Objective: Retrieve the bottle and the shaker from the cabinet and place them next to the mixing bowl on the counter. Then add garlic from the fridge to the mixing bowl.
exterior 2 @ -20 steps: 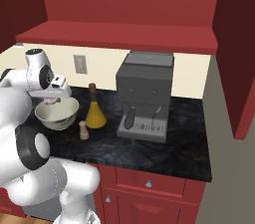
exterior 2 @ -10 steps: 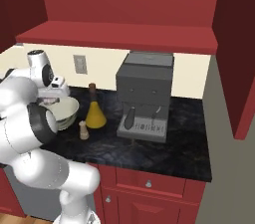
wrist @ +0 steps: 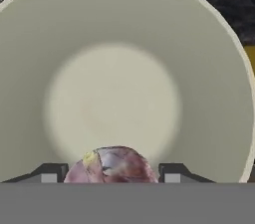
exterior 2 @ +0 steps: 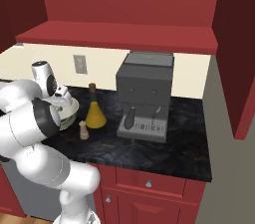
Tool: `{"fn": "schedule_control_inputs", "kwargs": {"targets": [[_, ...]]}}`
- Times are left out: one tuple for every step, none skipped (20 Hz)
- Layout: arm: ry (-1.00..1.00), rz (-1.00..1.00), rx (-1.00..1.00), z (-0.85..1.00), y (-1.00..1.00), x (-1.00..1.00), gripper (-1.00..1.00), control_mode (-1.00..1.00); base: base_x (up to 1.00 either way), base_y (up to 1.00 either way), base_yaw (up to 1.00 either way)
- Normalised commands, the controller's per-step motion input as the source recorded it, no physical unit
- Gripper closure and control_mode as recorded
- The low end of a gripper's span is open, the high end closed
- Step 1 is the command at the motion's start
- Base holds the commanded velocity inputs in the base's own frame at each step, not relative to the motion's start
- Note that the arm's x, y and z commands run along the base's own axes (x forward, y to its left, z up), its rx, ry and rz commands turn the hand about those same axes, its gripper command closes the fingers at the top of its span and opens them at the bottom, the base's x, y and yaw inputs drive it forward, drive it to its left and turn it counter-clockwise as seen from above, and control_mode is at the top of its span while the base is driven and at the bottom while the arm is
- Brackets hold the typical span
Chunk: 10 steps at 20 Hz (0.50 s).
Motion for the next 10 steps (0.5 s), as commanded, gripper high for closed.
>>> {"fn": "schedule_control_inputs", "kwargs": {"targets": [[0.0,0.0,0.0,-0.12,0.0,0.21,1.0,-1.0,0.0,0.0,0.0],[-0.02,0.0,0.0,-0.27,0.0,0.25,1.0,-1.0,0.0,0.0,0.0],[0.0,0.0,0.0,-0.4,-0.01,0.22,1.0,-1.0,0.0,0.0,0.0],[0.0,0.0,0.0,-0.43,0.0,0.27,1.0,-1.0,0.0,0.0,0.0],[0.0,0.0,0.0,-0.35,0.0,0.29,1.0,-1.0,0.0,0.0,0.0],[0.0,0.0,0.0,-0.29,0.0,0.26,1.0,-1.0,0.0,0.0,0.0],[0.0,0.0,0.0,-0.24,0.0,0.26,1.0,-1.0,0.0,0.0,0.0],[0.0,0.0,0.0,-0.19,0.0,0.22,1.0,-1.0,0.0,0.0,0.0],[0.0,0.0,0.0,-0.14,0.0,0.18,1.0,-1.0,0.0,0.0,0.0],[0.0,0.0,0.0,0.0,0.0,0.19,1.0,-1.0,0.0,0.0,0.0]]}}
